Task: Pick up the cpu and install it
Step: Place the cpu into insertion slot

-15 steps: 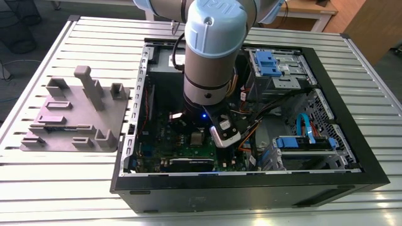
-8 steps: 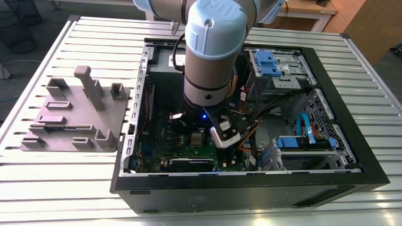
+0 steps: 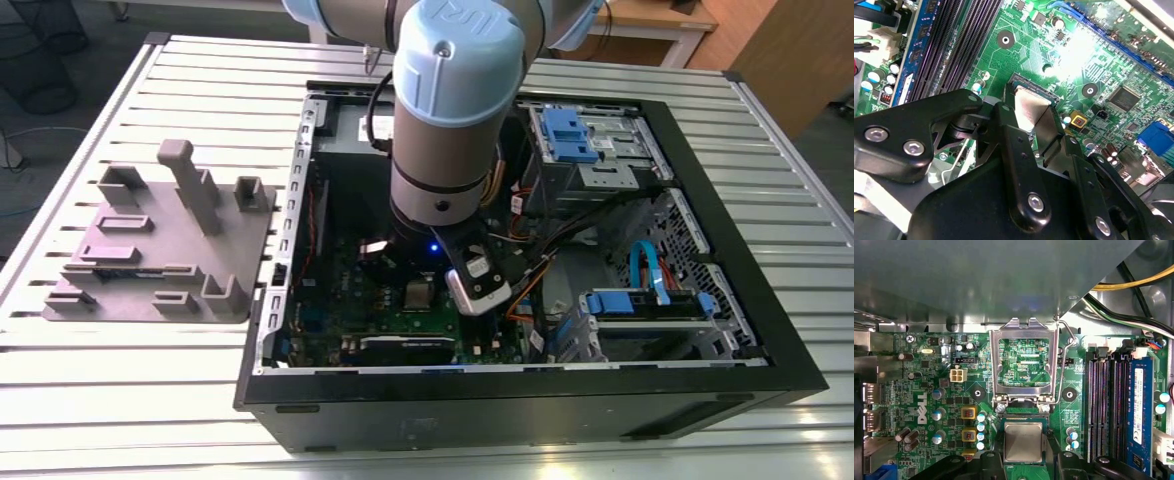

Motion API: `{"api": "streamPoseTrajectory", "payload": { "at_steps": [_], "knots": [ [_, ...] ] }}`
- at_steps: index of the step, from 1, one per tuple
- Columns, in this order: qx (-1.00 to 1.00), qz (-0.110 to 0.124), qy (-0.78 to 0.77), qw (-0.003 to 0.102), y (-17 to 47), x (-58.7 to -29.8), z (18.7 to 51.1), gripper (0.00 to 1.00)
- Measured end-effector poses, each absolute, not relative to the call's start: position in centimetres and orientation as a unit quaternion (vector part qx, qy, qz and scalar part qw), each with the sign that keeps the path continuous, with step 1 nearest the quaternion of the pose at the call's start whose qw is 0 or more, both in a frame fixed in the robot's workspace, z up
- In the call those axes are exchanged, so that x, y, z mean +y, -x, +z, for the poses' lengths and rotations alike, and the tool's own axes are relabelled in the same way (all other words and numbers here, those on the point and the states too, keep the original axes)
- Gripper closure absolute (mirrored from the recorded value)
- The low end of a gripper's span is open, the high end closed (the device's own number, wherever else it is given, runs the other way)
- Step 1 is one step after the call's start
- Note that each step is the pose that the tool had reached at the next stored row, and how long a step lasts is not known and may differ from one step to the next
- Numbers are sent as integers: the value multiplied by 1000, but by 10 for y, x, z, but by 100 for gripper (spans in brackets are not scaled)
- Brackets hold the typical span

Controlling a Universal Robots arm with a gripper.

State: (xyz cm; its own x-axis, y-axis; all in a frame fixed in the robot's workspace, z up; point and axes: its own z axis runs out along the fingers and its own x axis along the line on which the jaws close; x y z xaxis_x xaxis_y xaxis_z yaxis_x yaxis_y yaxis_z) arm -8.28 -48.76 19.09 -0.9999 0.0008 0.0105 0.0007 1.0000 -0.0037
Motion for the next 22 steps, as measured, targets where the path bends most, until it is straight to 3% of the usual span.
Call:
{"api": "streamPoseTrajectory", "payload": {
  "at_steps": [12,16,22],
  "knots": [
    [-1000,2,0,5,83,-488,191,59],
    [-1000,2,0,5,83,-488,191,45],
    [-1000,2,0,5,83,-488,193,45]
  ]
}}
